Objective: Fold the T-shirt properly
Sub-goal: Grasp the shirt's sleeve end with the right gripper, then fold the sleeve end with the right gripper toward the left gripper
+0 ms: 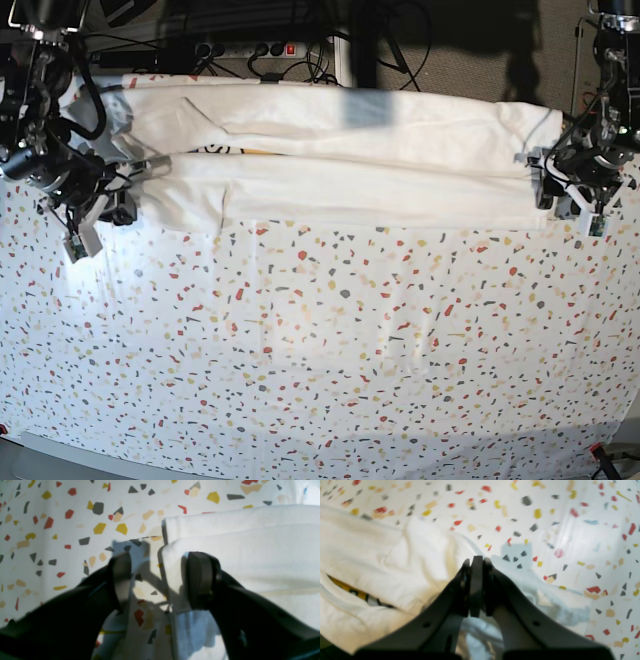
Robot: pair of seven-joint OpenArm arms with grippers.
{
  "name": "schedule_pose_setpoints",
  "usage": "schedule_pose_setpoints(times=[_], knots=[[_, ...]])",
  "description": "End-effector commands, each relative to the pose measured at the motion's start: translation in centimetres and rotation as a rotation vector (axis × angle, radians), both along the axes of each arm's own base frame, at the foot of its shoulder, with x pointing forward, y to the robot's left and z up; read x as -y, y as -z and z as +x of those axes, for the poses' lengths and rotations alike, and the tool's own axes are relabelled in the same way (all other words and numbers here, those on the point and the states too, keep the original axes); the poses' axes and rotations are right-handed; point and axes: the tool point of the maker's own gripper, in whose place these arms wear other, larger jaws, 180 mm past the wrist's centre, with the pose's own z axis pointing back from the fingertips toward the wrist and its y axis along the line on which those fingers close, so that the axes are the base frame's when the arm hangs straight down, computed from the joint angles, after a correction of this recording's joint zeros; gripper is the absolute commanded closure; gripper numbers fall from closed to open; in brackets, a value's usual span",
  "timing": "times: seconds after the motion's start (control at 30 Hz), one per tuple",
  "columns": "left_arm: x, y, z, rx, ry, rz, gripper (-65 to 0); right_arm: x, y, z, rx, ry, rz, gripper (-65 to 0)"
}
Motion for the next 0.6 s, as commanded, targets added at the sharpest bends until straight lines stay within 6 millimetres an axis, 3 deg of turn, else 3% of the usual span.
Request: schedule_pose_setpoints(times=[0.0, 0.33, 0.57], knots=[[-0.5, -1.6, 1.0, 0.052, 0.001, 0.012, -34.5, -0.3, -1.7, 0.4, 0.063, -0.023, 0.002, 0.0], [-0.5, -1.6, 1.0, 0.052, 0.001, 0.013, -34.6, -3.3, -1.3, -4.6, 0.103, -0.092, 0.070, 0.0], [-0.5, -1.6, 1.0, 0.052, 0.001, 0.013, -34.5, -3.8, -0.1, -7.4, 0.065, -0.095, 0.102, 0.0]])
